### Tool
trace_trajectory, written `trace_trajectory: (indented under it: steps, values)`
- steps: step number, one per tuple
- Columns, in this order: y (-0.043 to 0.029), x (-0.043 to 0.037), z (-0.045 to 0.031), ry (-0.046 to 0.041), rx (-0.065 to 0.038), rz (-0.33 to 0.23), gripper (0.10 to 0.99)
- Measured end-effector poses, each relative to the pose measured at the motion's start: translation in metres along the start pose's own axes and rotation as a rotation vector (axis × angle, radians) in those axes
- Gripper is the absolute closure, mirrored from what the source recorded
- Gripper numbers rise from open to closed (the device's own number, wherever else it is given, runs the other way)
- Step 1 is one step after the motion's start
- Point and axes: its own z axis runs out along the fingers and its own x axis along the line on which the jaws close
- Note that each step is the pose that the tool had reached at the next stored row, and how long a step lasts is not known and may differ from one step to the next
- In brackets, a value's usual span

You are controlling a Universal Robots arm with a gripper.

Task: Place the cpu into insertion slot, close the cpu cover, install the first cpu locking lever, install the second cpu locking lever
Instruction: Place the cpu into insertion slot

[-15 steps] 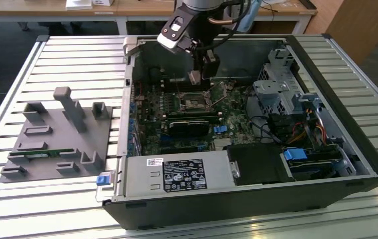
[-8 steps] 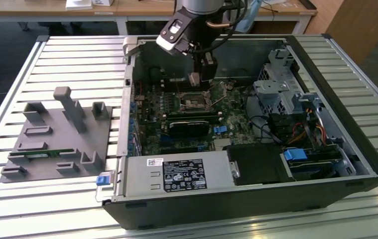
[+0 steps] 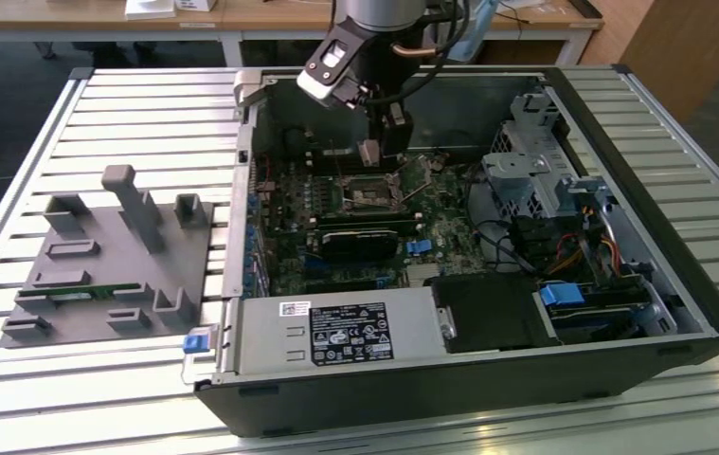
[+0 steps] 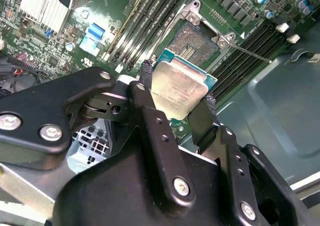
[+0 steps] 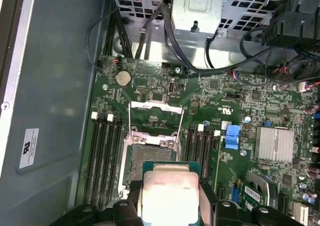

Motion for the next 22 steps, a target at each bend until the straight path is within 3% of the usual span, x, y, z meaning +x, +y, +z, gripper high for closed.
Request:
trace_trajectory:
  steps: [22]
  values:
    - [-0.0005, -0.0001, 0.0053, 0.0, 0.0, 0.0, 0.549]
